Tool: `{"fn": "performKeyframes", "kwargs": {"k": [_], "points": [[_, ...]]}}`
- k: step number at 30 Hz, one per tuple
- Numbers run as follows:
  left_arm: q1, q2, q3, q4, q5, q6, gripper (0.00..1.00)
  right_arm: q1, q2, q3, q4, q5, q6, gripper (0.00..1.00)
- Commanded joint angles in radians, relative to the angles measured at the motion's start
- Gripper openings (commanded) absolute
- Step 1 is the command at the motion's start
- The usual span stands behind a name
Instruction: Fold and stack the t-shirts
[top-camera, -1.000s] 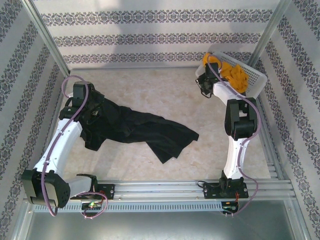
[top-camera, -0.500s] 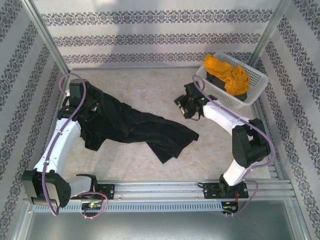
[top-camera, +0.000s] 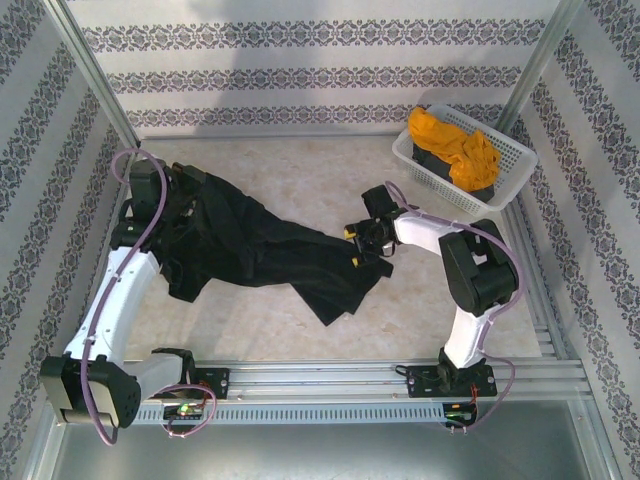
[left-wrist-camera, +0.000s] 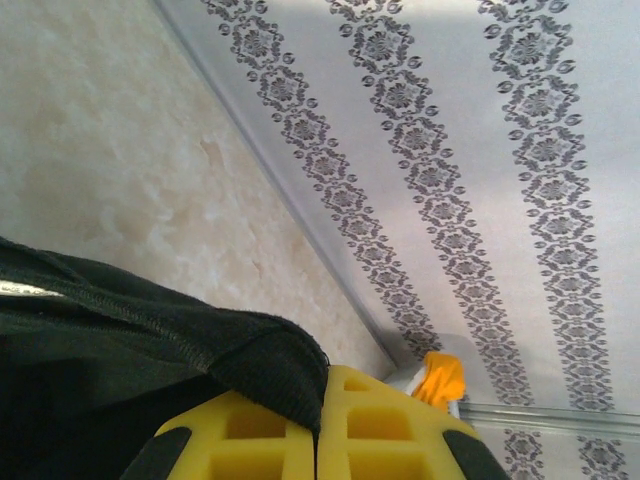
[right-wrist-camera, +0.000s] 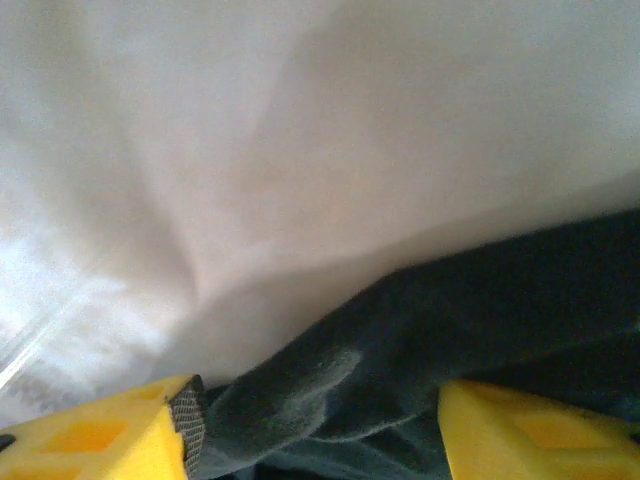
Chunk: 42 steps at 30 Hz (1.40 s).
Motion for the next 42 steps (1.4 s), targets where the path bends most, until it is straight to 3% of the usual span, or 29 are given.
{"fn": "performKeyframes", "kwargs": {"k": [1,3,5,10,15,20,25,30,33,35,37,38,40,42], "points": [[0.030,-0.023,-0.003,0.093,0.031,-0.018,0.00,0.012,0.096,0.022,0.032,-0.043,0.046,0.45],[0.050,-0.006,0.003,0.110,0.058,-0.042,0.00,-0.002,0.079,0.038,0.074,-0.001,0.022,0.16],[0.082,0.039,0.022,0.131,0.104,-0.068,0.00,-0.024,0.058,0.127,0.033,0.058,-0.095,0.00],[0.149,0.226,0.150,0.219,0.195,-0.101,0.00,-0.100,0.087,0.418,0.051,0.077,-0.335,0.00],[0.211,0.438,0.408,0.401,0.240,-0.198,0.00,-0.157,0.135,0.755,0.092,0.085,-0.484,0.00],[0.273,0.525,0.692,0.457,0.220,-0.237,0.00,-0.193,0.062,0.910,0.104,0.166,-0.630,0.00],[0.293,0.431,0.620,0.386,0.185,-0.205,0.00,-0.212,-0.125,0.710,0.061,0.241,-0.721,0.00],[0.293,0.249,0.302,0.209,0.100,-0.113,0.00,-0.206,-0.346,0.246,0.070,0.268,-0.719,0.00],[0.293,0.209,0.144,0.061,0.080,-0.010,0.00,-0.193,-0.381,0.034,0.026,0.238,-0.701,0.00],[0.295,0.221,0.050,0.057,0.110,0.040,0.11,-0.194,-0.359,-0.049,-0.014,0.181,-0.684,0.14],[0.292,0.262,0.014,-0.005,0.141,0.112,0.36,-0.188,-0.333,-0.083,-0.072,0.162,-0.708,0.34],[0.290,0.277,0.005,-0.026,0.157,0.143,0.45,-0.187,-0.325,-0.082,-0.103,0.158,-0.722,0.37],[0.275,0.276,-0.018,-0.086,0.148,0.185,0.52,-0.185,-0.320,-0.063,-0.174,0.148,-0.754,0.41],[0.253,0.234,-0.042,-0.144,0.101,0.213,0.53,-0.180,-0.339,-0.054,-0.212,0.157,-0.791,0.43]]}}
